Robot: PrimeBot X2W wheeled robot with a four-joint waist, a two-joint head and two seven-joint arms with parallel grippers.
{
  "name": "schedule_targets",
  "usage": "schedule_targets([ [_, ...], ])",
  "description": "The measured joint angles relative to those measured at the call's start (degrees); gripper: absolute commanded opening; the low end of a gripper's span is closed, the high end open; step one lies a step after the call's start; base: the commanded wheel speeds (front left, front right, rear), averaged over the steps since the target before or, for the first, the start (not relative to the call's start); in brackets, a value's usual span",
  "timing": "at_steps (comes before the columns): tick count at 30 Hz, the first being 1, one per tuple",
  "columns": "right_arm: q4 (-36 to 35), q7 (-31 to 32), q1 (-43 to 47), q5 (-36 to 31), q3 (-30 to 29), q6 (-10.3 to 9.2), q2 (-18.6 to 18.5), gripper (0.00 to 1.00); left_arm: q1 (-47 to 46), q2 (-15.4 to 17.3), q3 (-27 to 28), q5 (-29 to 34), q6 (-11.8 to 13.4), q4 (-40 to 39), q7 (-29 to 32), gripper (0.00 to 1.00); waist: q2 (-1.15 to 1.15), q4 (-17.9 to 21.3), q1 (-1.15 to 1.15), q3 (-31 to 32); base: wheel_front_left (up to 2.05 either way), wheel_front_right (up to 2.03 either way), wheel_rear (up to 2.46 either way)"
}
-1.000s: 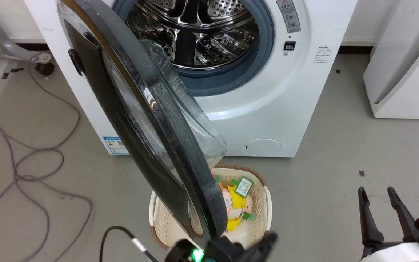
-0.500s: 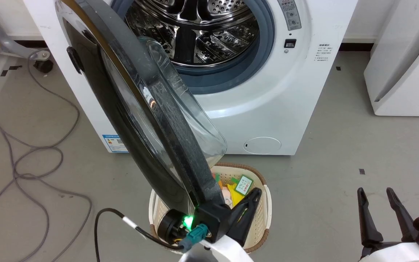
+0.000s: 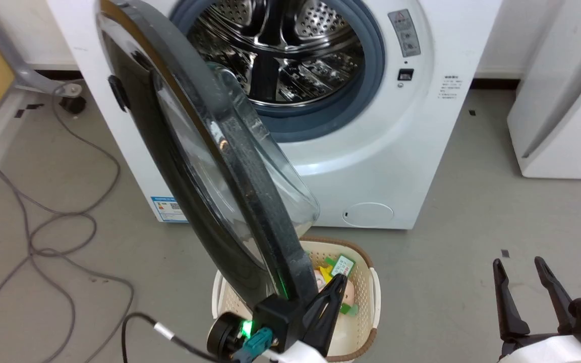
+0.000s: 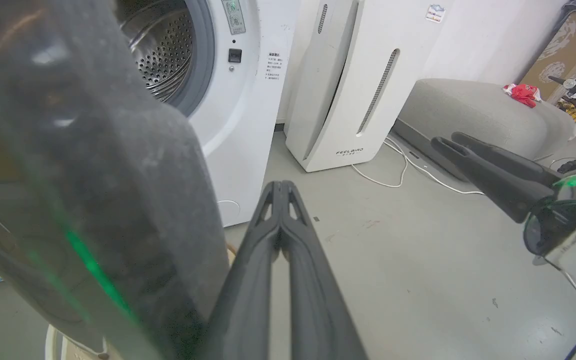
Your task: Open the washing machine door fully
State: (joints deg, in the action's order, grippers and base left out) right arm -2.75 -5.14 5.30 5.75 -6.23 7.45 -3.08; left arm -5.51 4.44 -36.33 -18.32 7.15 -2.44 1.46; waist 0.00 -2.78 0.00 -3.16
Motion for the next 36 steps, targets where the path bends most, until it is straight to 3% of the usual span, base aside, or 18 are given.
schedule_targets([
  [20,-4.97,3.11,3.66,-0.32,-0.34,0.00,0.01,1.00,10.77,3.61,3.38,-0.57,7.54,-9.14,0.30,0.00,0.00,-7.29,0.00,2.08,0.00,0.00,0.00],
  [26,-5.55,3.64,3.86,-0.27,-0.71,0.00,0.02,1.00,12.36,4.33,7.87,-2.04,10.04,-10.46,-2.14,0.00,0.00,-10.41,0.00,2.38,0.00,0.00,0.00],
  [36,-6.17,4.11,3.89,-0.11,-0.68,0.00,0.02,1.00,12.60,8.51,18.16,-3.87,12.92,-9.36,-5.77,0.00,0.00,-13.88,0.00,2.39,0.00,0.00,0.00],
])
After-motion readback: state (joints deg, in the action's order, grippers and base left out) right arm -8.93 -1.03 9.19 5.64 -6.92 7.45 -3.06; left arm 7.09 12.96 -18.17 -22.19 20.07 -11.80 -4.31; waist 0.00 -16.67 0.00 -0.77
